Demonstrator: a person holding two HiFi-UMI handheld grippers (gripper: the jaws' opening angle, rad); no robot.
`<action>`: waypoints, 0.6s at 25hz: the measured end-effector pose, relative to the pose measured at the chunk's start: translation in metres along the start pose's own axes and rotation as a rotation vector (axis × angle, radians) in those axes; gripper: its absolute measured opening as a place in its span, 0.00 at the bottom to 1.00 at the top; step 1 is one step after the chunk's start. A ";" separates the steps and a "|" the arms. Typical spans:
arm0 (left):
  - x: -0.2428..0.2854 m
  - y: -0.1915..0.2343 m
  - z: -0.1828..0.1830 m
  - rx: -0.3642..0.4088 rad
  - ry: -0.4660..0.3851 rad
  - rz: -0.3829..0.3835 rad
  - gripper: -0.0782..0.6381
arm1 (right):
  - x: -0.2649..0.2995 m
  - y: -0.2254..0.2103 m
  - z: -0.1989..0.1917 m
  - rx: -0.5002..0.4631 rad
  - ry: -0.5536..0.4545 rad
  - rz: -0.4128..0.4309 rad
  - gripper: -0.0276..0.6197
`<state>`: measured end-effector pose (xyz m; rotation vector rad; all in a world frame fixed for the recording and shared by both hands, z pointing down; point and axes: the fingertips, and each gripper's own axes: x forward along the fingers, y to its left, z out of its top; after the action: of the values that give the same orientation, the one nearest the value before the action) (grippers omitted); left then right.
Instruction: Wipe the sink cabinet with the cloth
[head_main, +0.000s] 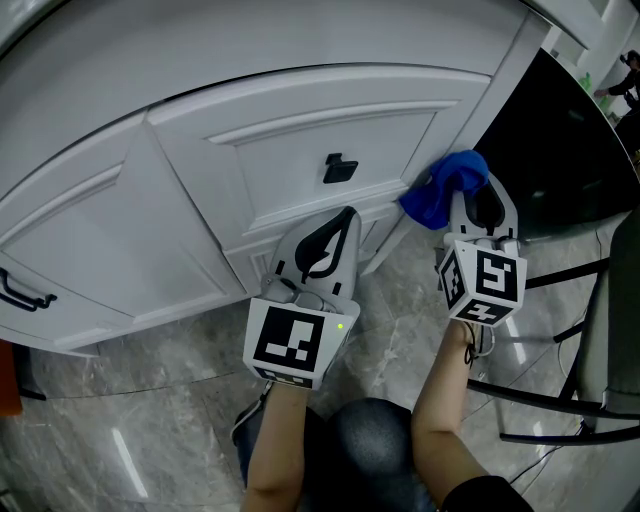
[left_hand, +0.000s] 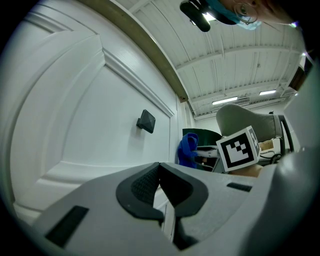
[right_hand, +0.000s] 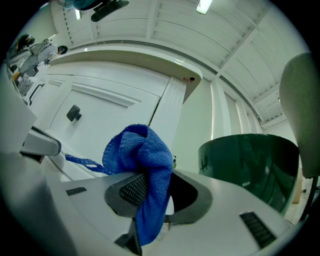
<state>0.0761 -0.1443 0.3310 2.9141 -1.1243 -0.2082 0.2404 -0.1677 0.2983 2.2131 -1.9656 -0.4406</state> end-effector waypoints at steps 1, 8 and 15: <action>0.000 0.000 0.000 0.000 0.000 0.000 0.11 | 0.000 0.000 -0.001 0.000 0.001 0.001 0.22; 0.002 -0.002 -0.002 0.000 0.006 -0.002 0.11 | 0.000 0.003 -0.009 -0.001 0.012 0.012 0.22; 0.005 -0.004 -0.003 0.000 0.002 -0.001 0.11 | -0.001 0.005 -0.013 -0.016 -0.007 -0.006 0.22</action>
<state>0.0824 -0.1448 0.3332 2.9142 -1.1231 -0.2054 0.2400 -0.1680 0.3124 2.2116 -1.9521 -0.4636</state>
